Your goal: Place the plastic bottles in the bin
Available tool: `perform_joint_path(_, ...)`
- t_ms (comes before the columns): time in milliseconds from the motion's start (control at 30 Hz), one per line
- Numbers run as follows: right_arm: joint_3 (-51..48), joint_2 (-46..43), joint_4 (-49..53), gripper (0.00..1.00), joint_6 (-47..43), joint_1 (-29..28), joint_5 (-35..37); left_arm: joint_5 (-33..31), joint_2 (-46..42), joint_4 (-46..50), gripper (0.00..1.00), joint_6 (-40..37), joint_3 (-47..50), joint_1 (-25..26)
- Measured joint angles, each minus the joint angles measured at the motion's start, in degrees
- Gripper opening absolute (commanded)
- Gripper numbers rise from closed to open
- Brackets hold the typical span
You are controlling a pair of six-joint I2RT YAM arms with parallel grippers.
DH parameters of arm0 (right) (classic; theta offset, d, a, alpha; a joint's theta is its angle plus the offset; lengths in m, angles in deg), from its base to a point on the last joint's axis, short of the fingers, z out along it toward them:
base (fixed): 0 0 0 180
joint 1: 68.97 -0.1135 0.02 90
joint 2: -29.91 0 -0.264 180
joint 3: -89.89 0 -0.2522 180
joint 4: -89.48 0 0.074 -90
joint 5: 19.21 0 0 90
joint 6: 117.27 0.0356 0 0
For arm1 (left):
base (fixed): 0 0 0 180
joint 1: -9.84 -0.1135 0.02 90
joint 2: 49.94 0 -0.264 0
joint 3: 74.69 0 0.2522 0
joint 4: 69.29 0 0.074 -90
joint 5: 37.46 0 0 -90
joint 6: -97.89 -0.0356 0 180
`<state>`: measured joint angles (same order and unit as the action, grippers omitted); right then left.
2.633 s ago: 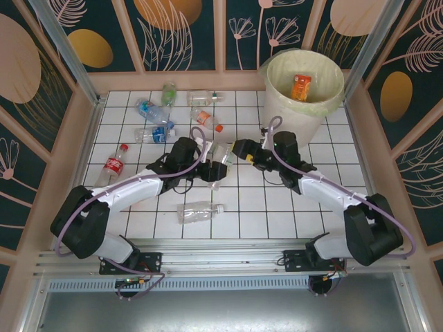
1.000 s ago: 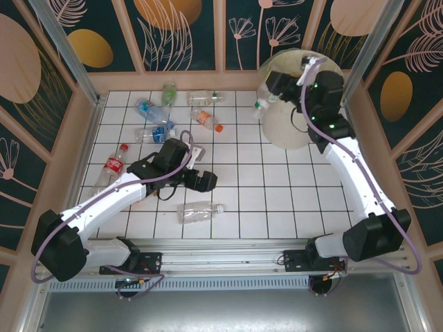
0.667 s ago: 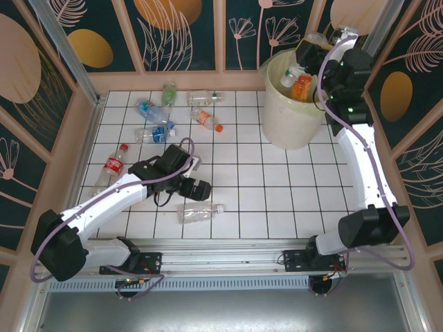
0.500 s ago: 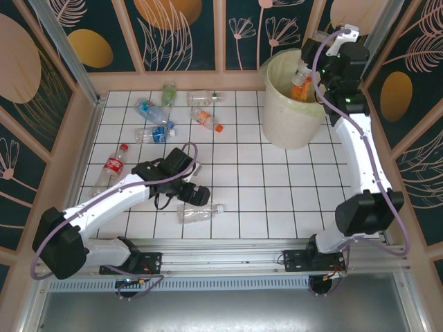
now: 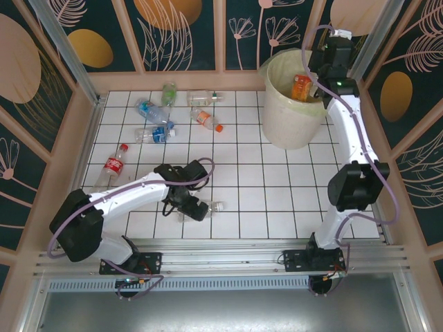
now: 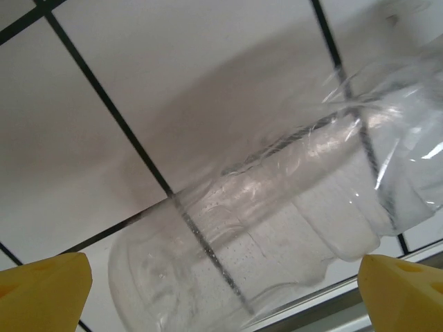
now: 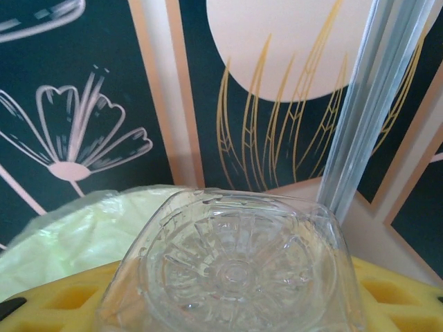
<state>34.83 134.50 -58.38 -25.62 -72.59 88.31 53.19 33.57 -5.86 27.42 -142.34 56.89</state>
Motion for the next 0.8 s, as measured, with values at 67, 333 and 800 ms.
perform_joint_path(67,1.1,2.3,1.3,0.57,-0.2,0.0,0.7,-0.9,1.0,0.2,0.99,0.0,0.0,0.0)
perform_joint_path(333,1.8,7.1,5.2,0.57,0.0,0.9,0.8,-1.8,3.7,0.3,0.97,-0.1,0.0,0.4)
perform_joint_path(800,9.3,15.1,8.8,0.69,0.1,2.3,-7.0,2.1,8.1,-5.0,0.87,0.9,-2.4,0.7)
